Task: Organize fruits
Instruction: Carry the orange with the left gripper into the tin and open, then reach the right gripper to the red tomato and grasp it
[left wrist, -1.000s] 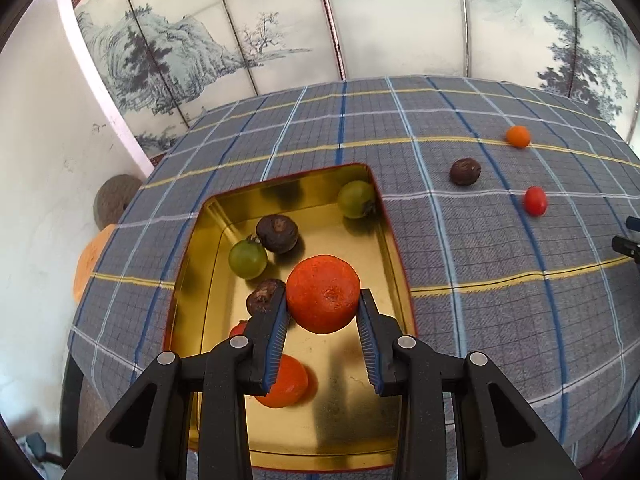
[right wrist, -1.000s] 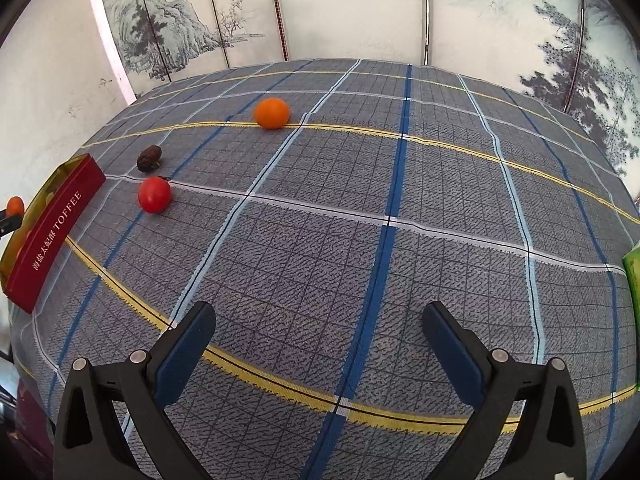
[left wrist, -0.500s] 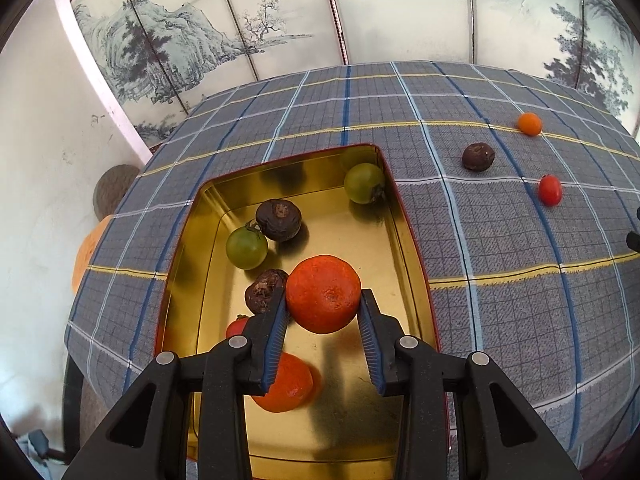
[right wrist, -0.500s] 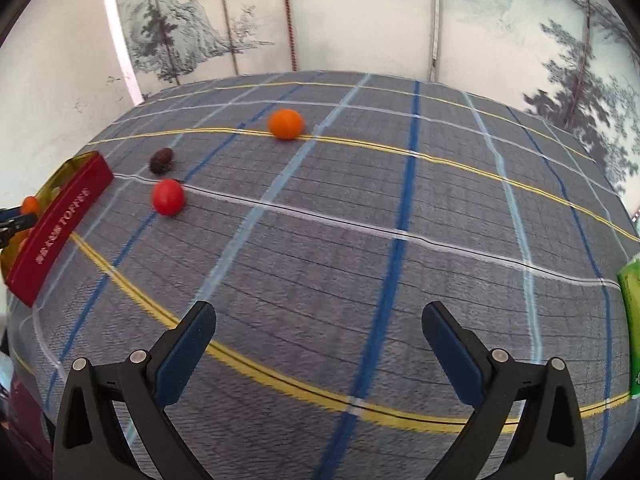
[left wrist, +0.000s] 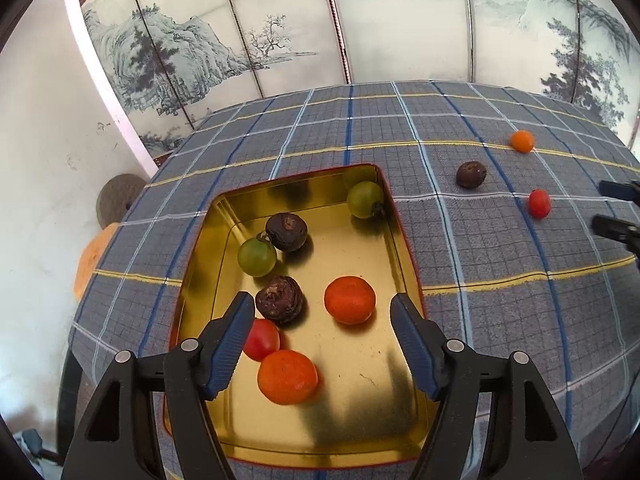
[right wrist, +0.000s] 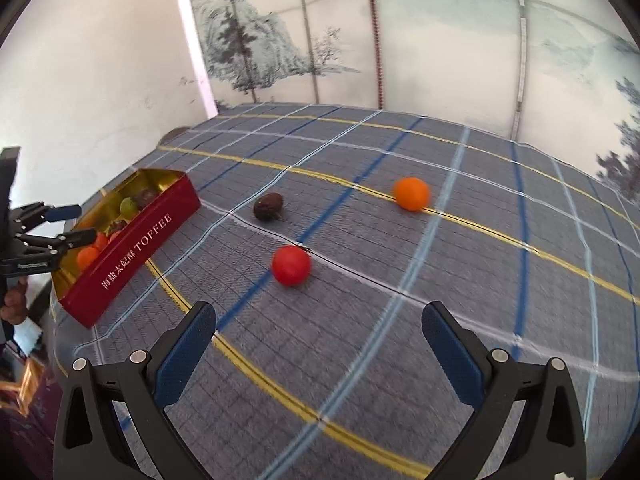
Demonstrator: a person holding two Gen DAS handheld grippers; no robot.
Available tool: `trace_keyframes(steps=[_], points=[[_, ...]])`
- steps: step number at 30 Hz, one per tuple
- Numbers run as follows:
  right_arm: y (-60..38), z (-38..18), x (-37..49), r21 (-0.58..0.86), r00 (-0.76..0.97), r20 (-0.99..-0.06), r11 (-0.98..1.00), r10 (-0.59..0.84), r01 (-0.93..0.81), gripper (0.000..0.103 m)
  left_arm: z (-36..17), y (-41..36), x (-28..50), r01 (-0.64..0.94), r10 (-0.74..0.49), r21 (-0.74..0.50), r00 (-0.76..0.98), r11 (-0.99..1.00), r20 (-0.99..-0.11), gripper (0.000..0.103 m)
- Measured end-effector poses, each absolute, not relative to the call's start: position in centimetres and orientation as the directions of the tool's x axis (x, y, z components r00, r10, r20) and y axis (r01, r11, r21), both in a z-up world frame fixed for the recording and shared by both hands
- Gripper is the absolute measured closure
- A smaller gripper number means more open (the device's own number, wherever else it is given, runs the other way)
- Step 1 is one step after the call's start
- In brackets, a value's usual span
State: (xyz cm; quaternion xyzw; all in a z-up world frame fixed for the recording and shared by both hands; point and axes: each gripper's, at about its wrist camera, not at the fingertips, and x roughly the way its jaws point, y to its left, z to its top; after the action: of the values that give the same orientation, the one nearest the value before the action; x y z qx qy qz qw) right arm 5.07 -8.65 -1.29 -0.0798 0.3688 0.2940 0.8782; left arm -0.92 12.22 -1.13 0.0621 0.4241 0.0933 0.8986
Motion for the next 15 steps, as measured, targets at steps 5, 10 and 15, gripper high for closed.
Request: trace_keyframes(steps=[5,10,15], points=[[-6.6,-1.7,6.7,0.090,0.510,-0.706,0.776,0.492,-0.624,0.005,-0.5,12.0,-1.9,-0.117,0.208,0.174,0.630,0.978,-0.748,0.032],[-4.5,-2.0,7.9,0.070,0.483,-0.723,0.748,0.494,-0.660,0.030,0.3,11.9,-2.8,-0.122,0.207,0.169,0.642,0.978,-0.738,0.032],[-3.1,-2.8,9.0,0.036,0.478,-0.749,0.748,0.460,-0.663,0.030,0.8,12.4,-3.5,-0.135,0.215,0.167,0.648,0.977,-0.731,0.032]])
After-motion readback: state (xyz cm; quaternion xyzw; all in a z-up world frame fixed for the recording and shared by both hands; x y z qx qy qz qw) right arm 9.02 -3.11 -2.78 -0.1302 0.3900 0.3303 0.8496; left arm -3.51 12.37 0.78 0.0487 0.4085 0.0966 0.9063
